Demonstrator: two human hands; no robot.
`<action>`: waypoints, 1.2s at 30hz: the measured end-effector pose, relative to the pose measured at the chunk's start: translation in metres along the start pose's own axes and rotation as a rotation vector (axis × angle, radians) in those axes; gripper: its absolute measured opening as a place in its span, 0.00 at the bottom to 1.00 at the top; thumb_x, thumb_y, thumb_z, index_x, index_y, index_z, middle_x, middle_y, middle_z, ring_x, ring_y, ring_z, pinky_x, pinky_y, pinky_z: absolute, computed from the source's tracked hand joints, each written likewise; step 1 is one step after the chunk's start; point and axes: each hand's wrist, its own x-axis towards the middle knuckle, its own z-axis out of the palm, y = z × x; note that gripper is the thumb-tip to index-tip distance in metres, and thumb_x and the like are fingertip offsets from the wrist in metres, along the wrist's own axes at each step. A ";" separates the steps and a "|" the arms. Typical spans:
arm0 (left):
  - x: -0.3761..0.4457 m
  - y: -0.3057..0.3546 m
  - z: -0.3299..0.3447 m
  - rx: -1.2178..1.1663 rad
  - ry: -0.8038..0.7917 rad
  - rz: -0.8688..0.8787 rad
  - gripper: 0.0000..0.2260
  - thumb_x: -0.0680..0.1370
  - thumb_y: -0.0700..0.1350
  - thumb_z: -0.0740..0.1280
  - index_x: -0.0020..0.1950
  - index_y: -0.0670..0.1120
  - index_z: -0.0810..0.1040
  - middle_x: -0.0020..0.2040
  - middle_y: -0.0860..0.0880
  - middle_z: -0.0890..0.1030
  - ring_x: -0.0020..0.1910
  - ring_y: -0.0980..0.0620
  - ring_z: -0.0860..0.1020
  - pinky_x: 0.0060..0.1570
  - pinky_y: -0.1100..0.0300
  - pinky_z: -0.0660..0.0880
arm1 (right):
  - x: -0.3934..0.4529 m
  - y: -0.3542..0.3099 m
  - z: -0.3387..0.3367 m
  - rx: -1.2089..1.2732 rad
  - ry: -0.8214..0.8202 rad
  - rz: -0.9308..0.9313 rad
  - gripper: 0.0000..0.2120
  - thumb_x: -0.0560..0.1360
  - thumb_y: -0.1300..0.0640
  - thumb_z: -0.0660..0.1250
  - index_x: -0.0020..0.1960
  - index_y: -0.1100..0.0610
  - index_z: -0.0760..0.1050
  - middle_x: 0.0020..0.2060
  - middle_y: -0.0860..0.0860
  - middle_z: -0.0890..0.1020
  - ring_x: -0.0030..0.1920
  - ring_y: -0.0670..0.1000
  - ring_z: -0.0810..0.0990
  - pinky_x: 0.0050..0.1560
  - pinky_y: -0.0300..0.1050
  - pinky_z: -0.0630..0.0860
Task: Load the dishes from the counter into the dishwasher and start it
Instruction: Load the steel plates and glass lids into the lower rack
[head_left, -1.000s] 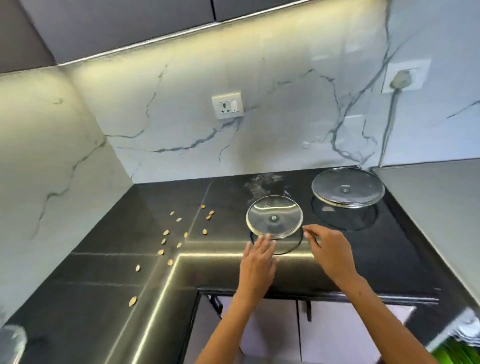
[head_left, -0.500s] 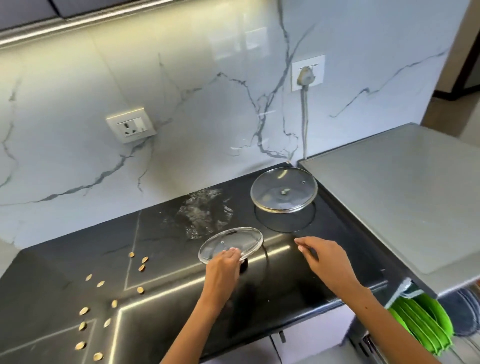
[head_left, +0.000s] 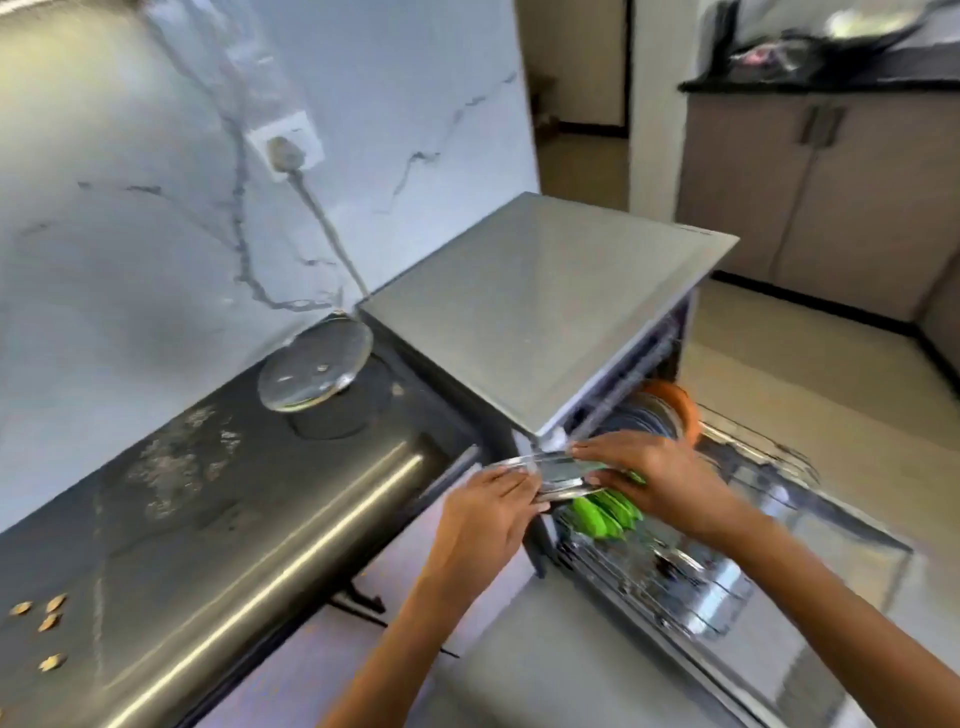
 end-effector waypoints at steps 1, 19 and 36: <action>0.012 0.017 0.015 -0.033 -0.006 0.030 0.13 0.77 0.50 0.63 0.50 0.44 0.84 0.48 0.51 0.84 0.47 0.51 0.82 0.51 0.61 0.74 | -0.020 0.013 -0.014 -0.011 -0.023 0.025 0.20 0.74 0.42 0.58 0.55 0.52 0.80 0.49 0.49 0.84 0.47 0.51 0.83 0.42 0.48 0.81; 0.088 0.065 0.397 -0.210 -0.487 -0.017 0.18 0.70 0.40 0.74 0.60 0.44 0.80 0.61 0.49 0.79 0.59 0.52 0.78 0.63 0.51 0.71 | -0.217 0.274 0.077 -0.131 0.021 0.980 0.15 0.57 0.64 0.80 0.39 0.50 0.81 0.29 0.46 0.82 0.27 0.52 0.80 0.23 0.39 0.73; -0.029 0.030 0.578 -0.142 -1.034 0.085 0.40 0.61 0.55 0.78 0.68 0.40 0.73 0.69 0.43 0.71 0.66 0.47 0.73 0.67 0.48 0.54 | -0.195 0.421 0.247 0.112 -0.348 1.076 0.10 0.77 0.56 0.62 0.57 0.53 0.78 0.48 0.55 0.83 0.50 0.58 0.80 0.48 0.49 0.77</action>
